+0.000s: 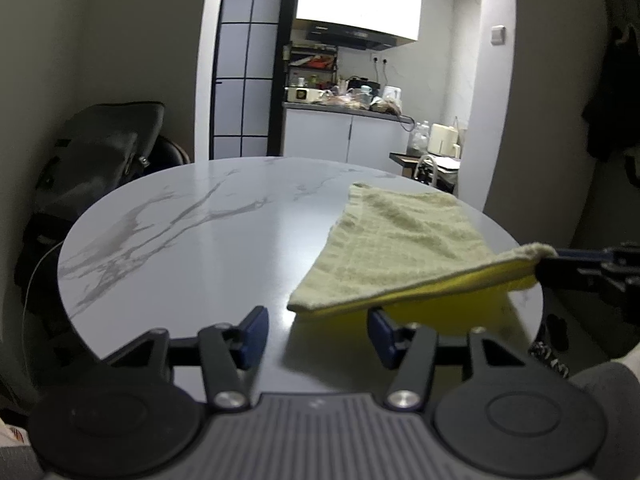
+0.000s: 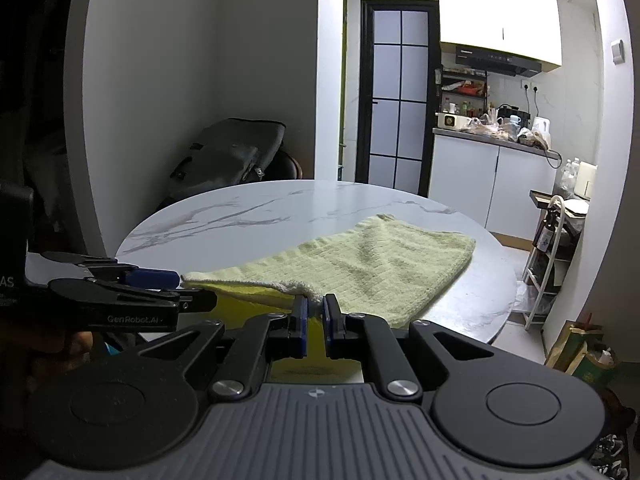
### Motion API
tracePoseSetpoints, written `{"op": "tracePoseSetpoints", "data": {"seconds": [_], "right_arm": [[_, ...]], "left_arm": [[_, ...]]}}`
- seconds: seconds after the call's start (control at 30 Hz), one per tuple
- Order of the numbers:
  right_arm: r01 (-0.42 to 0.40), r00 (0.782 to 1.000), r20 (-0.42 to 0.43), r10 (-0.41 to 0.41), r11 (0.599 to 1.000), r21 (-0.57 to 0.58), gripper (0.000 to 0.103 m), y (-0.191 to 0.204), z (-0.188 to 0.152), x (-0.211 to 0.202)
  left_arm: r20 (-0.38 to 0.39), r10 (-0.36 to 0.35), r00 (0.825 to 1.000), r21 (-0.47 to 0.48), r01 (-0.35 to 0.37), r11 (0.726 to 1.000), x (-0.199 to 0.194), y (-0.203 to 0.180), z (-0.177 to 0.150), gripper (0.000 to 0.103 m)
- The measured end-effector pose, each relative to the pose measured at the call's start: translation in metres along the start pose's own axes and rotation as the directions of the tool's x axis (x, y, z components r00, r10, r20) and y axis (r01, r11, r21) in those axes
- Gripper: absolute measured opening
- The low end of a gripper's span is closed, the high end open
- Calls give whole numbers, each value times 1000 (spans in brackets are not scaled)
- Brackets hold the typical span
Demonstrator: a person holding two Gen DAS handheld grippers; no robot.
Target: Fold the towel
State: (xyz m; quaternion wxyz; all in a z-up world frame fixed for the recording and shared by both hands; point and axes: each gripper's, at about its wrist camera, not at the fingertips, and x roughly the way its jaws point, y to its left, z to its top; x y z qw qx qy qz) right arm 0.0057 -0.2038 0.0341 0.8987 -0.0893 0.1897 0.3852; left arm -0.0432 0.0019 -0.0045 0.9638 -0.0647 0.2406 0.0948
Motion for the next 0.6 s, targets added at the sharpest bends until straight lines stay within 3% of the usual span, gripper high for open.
{"op": "tracePoseSetpoints", "data": {"seconds": [0.6], "right_arm": [[35,999,3,-35,999,21,9,-7,-7,-12]], "left_arm": [[44,-39,998,107,34,994,-2,-17,1,59]]}}
